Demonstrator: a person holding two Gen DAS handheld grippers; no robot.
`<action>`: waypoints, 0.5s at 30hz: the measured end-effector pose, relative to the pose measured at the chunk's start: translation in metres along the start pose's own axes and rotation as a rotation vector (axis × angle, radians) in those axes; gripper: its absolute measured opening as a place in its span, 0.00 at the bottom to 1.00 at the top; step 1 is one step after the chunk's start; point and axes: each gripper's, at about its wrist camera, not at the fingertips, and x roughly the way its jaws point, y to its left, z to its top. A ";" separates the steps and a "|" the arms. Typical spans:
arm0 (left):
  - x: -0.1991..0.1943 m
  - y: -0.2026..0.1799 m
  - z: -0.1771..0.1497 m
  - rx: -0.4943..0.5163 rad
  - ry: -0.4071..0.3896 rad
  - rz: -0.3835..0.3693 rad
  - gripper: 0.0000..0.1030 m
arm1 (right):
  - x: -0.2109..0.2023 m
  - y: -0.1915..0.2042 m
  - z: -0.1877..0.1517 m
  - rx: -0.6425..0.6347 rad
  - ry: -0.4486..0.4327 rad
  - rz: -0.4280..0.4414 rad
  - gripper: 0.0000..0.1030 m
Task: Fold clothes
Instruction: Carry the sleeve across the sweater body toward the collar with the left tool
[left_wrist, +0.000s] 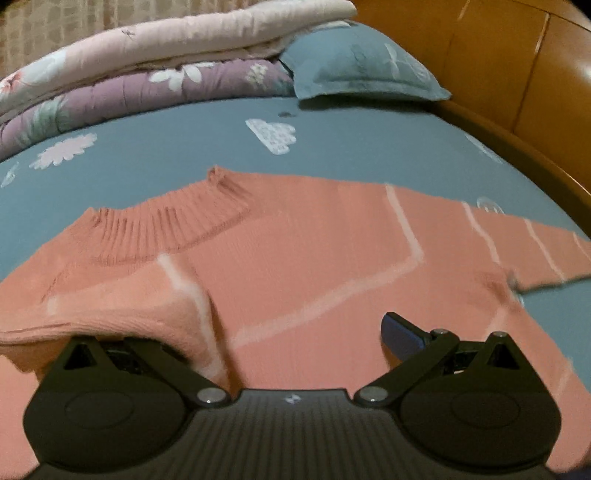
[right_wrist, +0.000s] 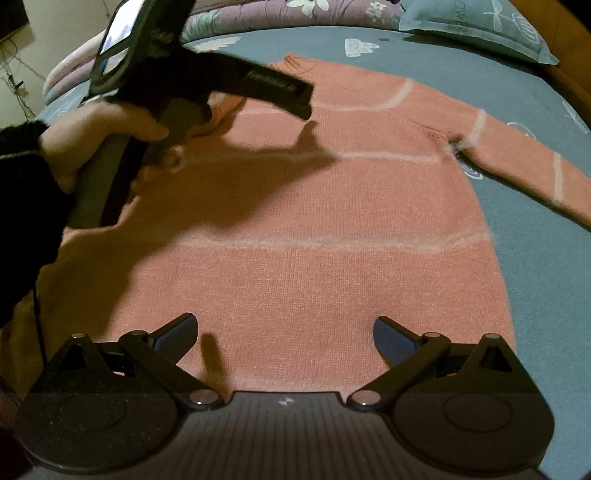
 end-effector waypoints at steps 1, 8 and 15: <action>-0.005 0.002 -0.004 -0.003 0.003 -0.018 0.99 | 0.000 0.000 0.000 0.002 -0.002 0.001 1.00; -0.037 0.026 -0.026 -0.078 -0.047 -0.127 0.99 | -0.002 -0.004 0.001 0.018 -0.016 0.019 1.00; -0.043 0.044 -0.009 -0.196 -0.142 -0.072 0.99 | -0.004 -0.008 -0.003 0.015 -0.029 0.025 1.00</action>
